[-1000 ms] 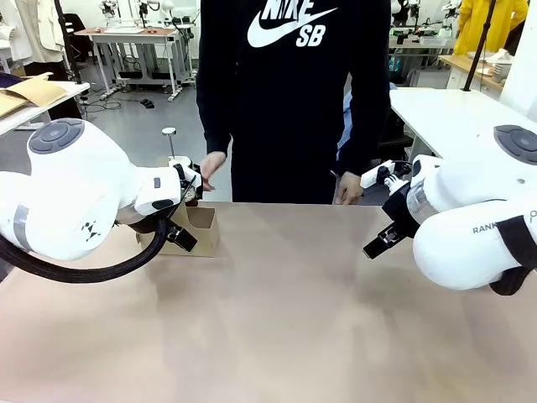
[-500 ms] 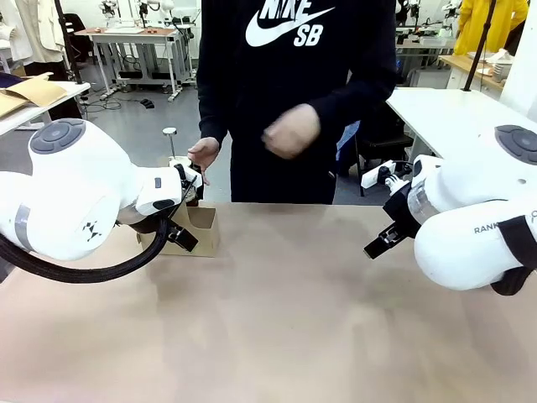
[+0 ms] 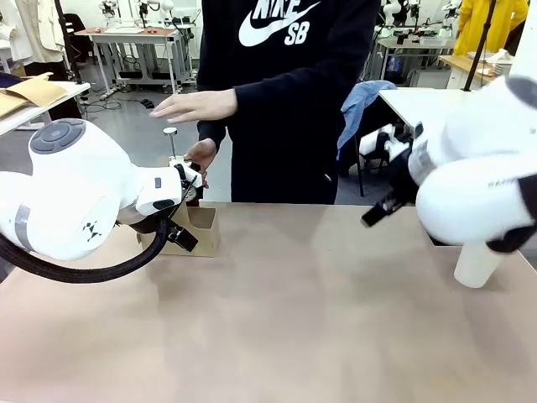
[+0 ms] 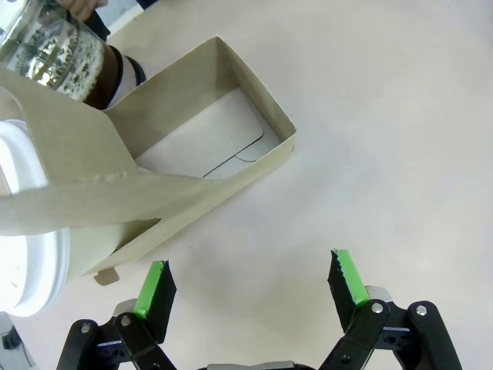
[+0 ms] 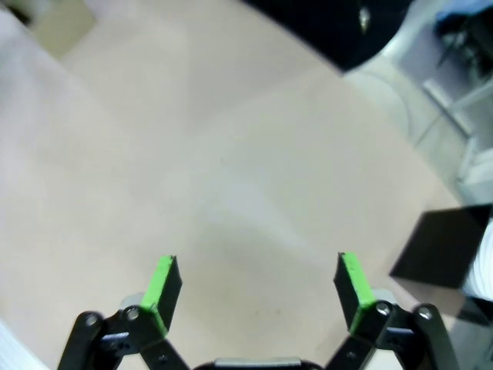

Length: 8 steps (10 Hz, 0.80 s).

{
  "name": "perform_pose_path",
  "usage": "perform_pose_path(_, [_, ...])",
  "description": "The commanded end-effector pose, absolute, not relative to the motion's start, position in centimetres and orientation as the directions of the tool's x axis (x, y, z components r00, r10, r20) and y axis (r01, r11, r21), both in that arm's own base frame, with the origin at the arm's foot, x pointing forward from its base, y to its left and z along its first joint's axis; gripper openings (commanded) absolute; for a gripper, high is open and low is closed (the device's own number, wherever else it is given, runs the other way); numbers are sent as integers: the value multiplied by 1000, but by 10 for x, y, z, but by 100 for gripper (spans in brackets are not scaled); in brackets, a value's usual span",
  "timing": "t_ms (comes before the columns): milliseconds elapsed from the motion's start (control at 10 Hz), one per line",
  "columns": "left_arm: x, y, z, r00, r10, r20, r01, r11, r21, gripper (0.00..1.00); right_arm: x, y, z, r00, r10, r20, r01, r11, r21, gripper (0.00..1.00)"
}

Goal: Pour a drink into a cup and package it in a carrier.
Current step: Pick up the 600 ml Paper Cup and place it in the middle top area of the table.

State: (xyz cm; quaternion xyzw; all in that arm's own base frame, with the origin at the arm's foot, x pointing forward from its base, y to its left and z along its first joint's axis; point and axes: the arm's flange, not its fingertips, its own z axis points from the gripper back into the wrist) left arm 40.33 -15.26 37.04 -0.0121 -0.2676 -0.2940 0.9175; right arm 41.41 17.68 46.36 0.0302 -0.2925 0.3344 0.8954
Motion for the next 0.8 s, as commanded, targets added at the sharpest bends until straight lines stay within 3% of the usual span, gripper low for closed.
perform_pose_path(0, [403,-152,370,684,-533,498,545,827,135,100,432,131,534,549,607,574,-717,695,-50,100])
perform_pose_path(300, [403,-152,370,684,-533,498,545,827,135,100,432,9,609,433,592,680,-827,562,37,100])
perform_pose_path(700, [403,-152,370,684,-533,498,545,827,135,100,421,-155,569,279,429,859,-902,425,81,100])
